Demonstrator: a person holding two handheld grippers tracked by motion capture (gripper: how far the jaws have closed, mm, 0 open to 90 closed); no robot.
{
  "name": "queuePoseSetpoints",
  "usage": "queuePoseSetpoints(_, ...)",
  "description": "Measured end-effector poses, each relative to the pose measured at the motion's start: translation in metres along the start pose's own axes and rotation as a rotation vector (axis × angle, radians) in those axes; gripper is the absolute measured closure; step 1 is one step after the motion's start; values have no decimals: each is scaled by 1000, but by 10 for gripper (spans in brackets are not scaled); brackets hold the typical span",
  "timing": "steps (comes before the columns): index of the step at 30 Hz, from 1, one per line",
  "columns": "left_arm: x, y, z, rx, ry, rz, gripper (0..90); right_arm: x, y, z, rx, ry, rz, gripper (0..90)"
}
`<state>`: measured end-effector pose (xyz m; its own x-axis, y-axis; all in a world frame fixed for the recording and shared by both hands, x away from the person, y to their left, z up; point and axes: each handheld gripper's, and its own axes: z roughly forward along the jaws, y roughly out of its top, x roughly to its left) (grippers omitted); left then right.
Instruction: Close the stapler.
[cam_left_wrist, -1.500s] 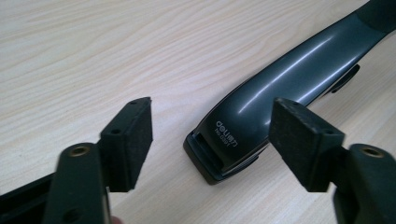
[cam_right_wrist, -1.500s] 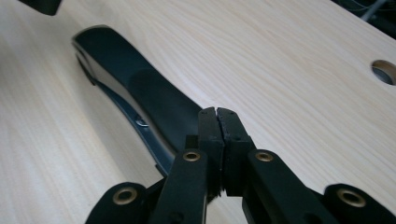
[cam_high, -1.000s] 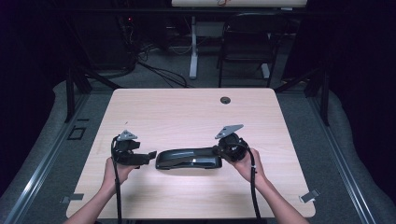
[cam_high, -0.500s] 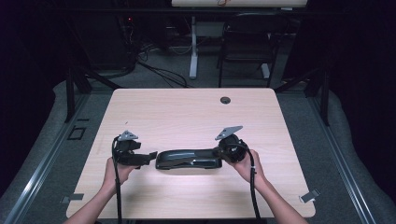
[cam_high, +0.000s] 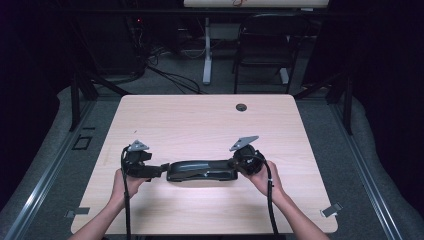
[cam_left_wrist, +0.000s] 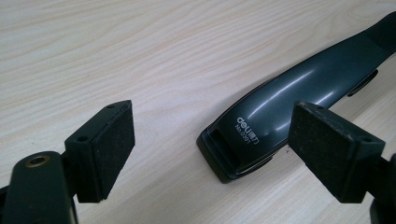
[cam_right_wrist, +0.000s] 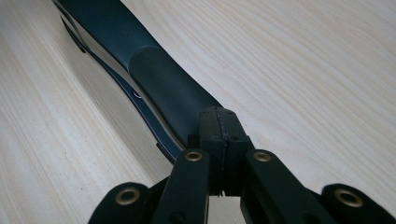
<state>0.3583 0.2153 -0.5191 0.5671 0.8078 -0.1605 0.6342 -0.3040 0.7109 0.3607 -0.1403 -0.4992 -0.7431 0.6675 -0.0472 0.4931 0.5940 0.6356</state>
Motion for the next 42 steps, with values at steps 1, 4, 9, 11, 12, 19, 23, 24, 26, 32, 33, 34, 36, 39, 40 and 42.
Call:
queuePoseSetpoints(1, 0, 0, 0, 3, 2, 1, 151, 0, 0, 0, 5, -3, -5, 900)
queuePoseSetpoints(4, 0, 0, 0, 3, -6, -5, 151, 0, 2, -2, -4, -2, -6, 900)
queuePoseSetpoints(9, 1, 0, 0, 3, -9, 1, 151, 2, 9, -10, -37, -9, -5, 900)
queuePoseSetpoints(11, 1, 0, -1, 2, -8, -1, 151, 3, 11, -12, -39, -17, -9, 900)
queuePoseSetpoints(12, 1, 0, -1, 0, -8, -2, 151, 4, 12, -13, -41, -21, -11, 900)
queuePoseSetpoints(19, 1, 0, -1, 0, -8, 1, 151, 4, 17, -14, -34, -30, -19, 873)
queuePoseSetpoints(23, 1, 0, -1, 0, -7, -1, 150, 3, 17, -16, -49, -34, -16, 846)
queuePoseSetpoints(24, 1, 0, -1, 0, -8, -2, 150, 3, 17, -19, -54, -36, -8, 811)
queuePoseSetpoints(26, 1, 0, -1, 0, -9, 0, 150, 2, 17, -20, -56, -36, -8, 780)
queuePoseSetpoints(32, 1, -1, -1, 1, -11, 3, 150, -1, 16, -34, -77, -41, 19, 522)
queuePoseSetpoints(33, 1, -1, -1, 2, -12, 4, 150, -1, 16, -34, -77, -41, 19, 522)
queuePoseSetpoints(34, 2, -1, -1, 1, -12, 4, 150, -2, 14, -38, -84, -46, 33, 456)
queuePoseSetpoints(36, 2, -1, -2, 0, -11, 0, 149, -3, 13, -41, -85, -51, 37, 426)
queuePoseSetpoints(39, 4, -2, -2, -3, -7, -2, 150, -9, 8, -52, -100, -52, 58, 312)
queuePoseSetpoints(40, 5, -2, -3, 1, -8, -4, 149, -11, 6, -55, -106, -56, 64, 278)
queuePoseSetpoints(42, 6, -2, -3, -1, -8, -7, 149, -14, 1, -62, -113, -64, 75, 221)
